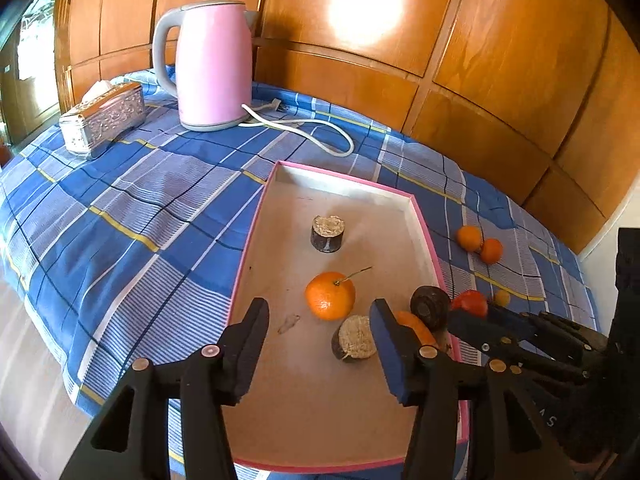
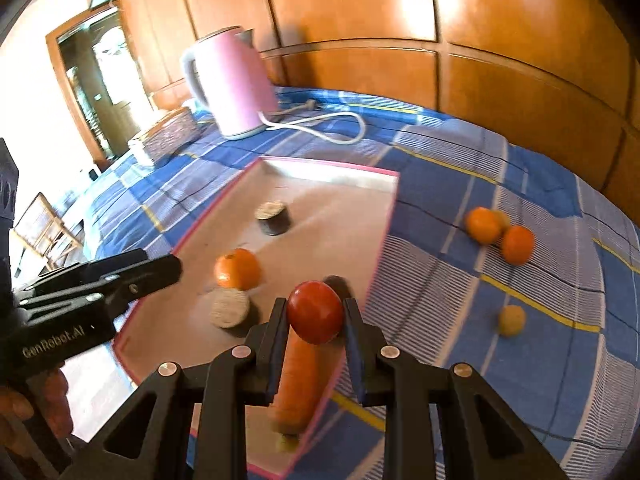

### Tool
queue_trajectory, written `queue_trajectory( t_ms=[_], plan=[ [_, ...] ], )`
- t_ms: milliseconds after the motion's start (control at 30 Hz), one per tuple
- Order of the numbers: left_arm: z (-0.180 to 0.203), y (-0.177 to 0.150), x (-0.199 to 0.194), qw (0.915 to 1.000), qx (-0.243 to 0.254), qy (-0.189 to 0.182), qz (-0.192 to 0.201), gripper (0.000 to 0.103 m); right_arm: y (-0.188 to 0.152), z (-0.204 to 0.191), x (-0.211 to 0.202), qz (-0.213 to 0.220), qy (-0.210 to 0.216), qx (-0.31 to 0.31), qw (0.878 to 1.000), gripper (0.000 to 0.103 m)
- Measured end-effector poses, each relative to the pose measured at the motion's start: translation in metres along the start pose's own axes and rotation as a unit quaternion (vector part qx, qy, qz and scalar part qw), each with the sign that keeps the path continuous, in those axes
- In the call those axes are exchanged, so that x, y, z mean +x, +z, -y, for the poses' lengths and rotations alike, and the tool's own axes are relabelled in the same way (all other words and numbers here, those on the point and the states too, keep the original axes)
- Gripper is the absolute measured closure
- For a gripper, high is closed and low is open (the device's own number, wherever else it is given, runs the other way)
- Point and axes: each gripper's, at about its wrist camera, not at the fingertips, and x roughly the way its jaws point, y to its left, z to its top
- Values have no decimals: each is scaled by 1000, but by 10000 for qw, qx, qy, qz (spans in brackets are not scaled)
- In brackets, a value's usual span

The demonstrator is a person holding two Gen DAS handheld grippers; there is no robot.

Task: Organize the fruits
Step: 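Release the pale cube in the tray with the left gripper while the right gripper lowers the tomato into it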

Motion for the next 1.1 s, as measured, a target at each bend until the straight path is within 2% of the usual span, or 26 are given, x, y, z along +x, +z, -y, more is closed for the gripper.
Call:
queue_trajectory(
  t_ms=[333,500,733,1100],
  plan=[
    [-16,-3,-3,9998,-192,27,18,45,7,-28,6,-58,248,-193,9995,73],
    [-15,-5,-3,9998,-189,28,-5,45,1,-27,5,-76,181,-166,9997,72],
    [-2,-8,0,9999,26,-72,-92,45,-10,8,-1,-76,-105,502,9987,72],
    [17,-11,6,9992,321,-139,-217,45,-35,76,-16,-55,-563,1467,9876,72]
  ],
)
